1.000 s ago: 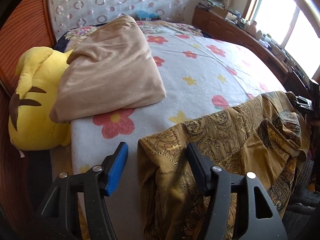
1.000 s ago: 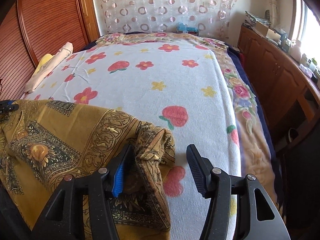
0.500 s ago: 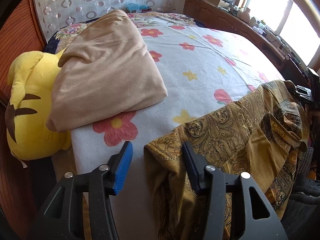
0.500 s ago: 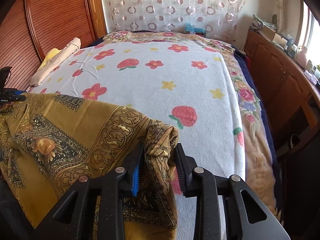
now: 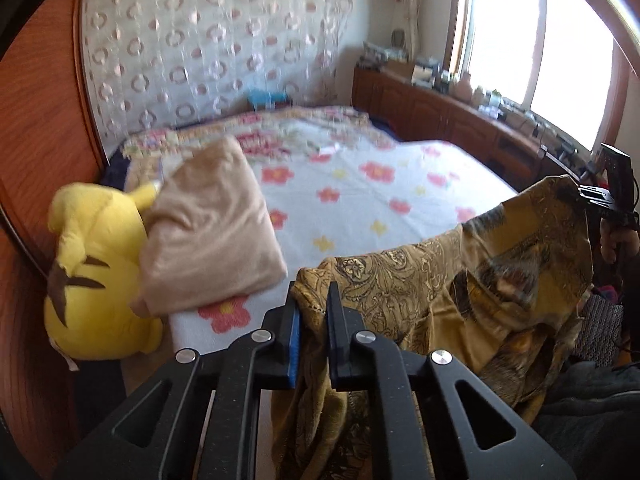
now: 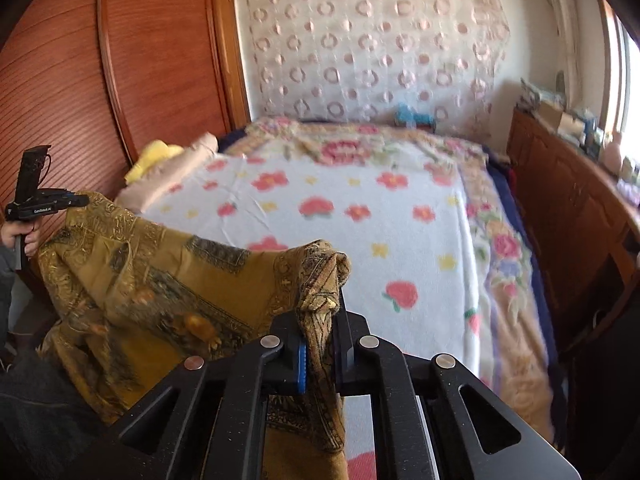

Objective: Fold small clothes
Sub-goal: 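Raise the held hem high with both tools and carry it over the shirt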

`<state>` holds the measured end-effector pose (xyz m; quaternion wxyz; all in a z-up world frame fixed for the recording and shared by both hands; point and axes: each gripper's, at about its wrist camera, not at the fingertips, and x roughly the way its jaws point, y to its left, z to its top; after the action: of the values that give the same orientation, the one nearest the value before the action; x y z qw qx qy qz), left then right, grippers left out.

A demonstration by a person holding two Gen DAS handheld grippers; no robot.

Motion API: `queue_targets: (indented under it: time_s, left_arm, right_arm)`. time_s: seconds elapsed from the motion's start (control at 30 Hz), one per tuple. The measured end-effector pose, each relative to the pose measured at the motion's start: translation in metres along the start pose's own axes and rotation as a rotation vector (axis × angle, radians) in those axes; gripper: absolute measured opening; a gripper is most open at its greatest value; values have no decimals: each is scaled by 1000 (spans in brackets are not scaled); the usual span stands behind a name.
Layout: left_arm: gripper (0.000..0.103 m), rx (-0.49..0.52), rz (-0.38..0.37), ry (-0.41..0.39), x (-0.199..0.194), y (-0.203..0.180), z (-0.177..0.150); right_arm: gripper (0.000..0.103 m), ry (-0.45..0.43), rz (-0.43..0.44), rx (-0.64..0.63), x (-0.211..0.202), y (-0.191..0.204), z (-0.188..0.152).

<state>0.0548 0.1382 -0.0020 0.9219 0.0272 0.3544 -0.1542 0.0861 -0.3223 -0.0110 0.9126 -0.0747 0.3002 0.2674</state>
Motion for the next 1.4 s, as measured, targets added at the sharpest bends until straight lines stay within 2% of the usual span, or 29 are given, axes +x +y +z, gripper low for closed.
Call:
queue_targets:
  time_s: [0.1, 0.27, 0.43, 0.8, 0.9, 1.03, 1.1, 1.2, 1.27, 1.37, 1.4]
  left_arm:
    - [11, 23, 23, -128, -45, -15, 17]
    - [11, 105, 62, -259, -98, -40, 48]
    - [11, 126, 106, -407, -153, -43, 78]
    - [11, 166, 172, -619, -231, -36, 137]
    - [11, 146, 192, -646, -234, -23, 147]
    - [11, 89, 219, -617, -204, 4, 159]
    - [11, 65, 228, -584, -181, 15, 162]
    - [11, 26, 243, -509, -125, 35, 169]
    - [11, 6, 246, -461, -93, 41, 168]
    - [11, -16, 263, -380, -34, 53, 170]
    - [14, -20, 278, -359, -17, 57, 172]
  right_arm:
    - [8, -81, -3, -35, -36, 12, 13]
    - [8, -200, -8, -103, -99, 33, 41]
    - [8, -328, -56, -158, -158, 47, 67]
    - [8, -531, -167, -224, -262, 72, 113]
    - [8, -560, -186, -226, -277, 75, 123]
    - [8, -538, -227, -219, -259, 66, 137]
    - [8, -485, -234, -206, -224, 62, 146]
    - [8, -403, -250, -195, -184, 80, 163]
    - [8, -345, -252, -176, -151, 79, 171]
    - [8, -257, -244, -136, -91, 70, 178]
    - [8, -227, -251, -122, -66, 68, 179]
